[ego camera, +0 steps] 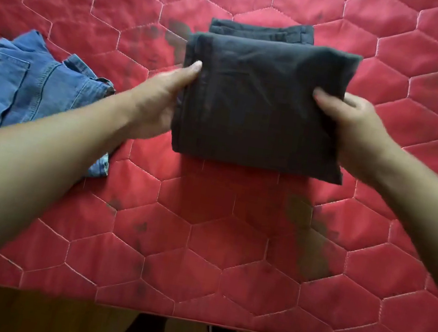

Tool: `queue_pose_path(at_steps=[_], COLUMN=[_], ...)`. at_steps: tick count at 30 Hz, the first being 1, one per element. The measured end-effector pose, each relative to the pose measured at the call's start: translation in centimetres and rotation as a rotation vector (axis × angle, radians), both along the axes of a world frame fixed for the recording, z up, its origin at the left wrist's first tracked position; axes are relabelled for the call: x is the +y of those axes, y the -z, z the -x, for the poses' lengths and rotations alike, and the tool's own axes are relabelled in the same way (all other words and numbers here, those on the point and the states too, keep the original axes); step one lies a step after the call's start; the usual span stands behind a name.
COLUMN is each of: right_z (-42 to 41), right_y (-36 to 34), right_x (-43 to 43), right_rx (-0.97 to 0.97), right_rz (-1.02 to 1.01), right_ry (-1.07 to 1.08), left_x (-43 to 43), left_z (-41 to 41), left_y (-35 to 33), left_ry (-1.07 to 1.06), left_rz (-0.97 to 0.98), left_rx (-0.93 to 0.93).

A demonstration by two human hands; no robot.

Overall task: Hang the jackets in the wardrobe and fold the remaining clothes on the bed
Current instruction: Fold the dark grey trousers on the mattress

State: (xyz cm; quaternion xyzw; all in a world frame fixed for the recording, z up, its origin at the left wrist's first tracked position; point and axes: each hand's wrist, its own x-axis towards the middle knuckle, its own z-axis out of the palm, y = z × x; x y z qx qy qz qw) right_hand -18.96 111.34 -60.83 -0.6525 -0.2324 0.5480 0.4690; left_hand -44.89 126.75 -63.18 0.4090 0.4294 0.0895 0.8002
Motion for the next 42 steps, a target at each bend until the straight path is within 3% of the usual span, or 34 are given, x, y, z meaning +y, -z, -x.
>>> queue_pose_path(at_steps=[3, 6, 12, 14, 17, 22, 25, 29, 31, 34, 36, 39, 42], right_z=[-1.3, -1.5, 2.3, 3.6, 4.0, 0.6, -0.9, 0.3, 1.3, 3.0, 3.8, 3.4, 2.9], right_y=[3.4, 6.5, 8.2, 7.4, 6.0, 3.3, 5.0, 7.6, 7.2, 6.9, 7.5, 10.2, 12.7], right_x=[0.4, -3.7, -11.5, -12.9, -11.9, -3.5, 1.3, 3.4, 2.9, 2.1, 2.7, 4.4, 4.7], right_rx=[0.337, 0.351, 0.38, 0.342, 0.147, -0.087, -0.327, -0.679, -0.887, -1.358, -1.491, -1.483, -1.439], right_rz=[0.326, 0.59, 0.714, 0.695, 0.465, 0.159, 0.186, 0.371, 0.364, 0.16, 0.052, 0.146, 0.203], right_ry=[-0.152, -0.364, -0.337, -0.303, -0.273, -0.194, -0.148, -0.213, -0.191, -0.278, -0.446, -0.652, -0.674], left_x=[-1.8, -5.0, -11.9, -13.5, -12.9, -4.8, -1.4, -0.9, -1.3, -2.7, -3.4, -3.3, -2.8], left_z=[0.6, 3.4, 8.5, 9.3, 8.9, 4.4, 1.7, -0.1, -0.7, -1.4, -2.2, -3.1, -3.1], left_y=[3.0, 5.7, 7.0, 6.6, 5.1, 3.5, 3.9, 5.1, 4.9, 4.3, 5.0, 7.9, 10.3], left_ry=[0.113, 0.169, 0.352, 0.322, 0.2, 0.038, 0.023, -0.003, -0.008, 0.125, 0.358, 0.634, 0.643], left_rz=[0.206, 0.188, 0.222, 0.218, 0.127, -0.013, -0.099, -0.193, -0.371, -1.016, -1.332, -1.378, -1.333], left_rx=[0.127, 0.209, 0.283, 0.268, 0.184, 0.134, 0.225, 0.423, 0.559, 0.783, 0.823, 0.895, 0.859])
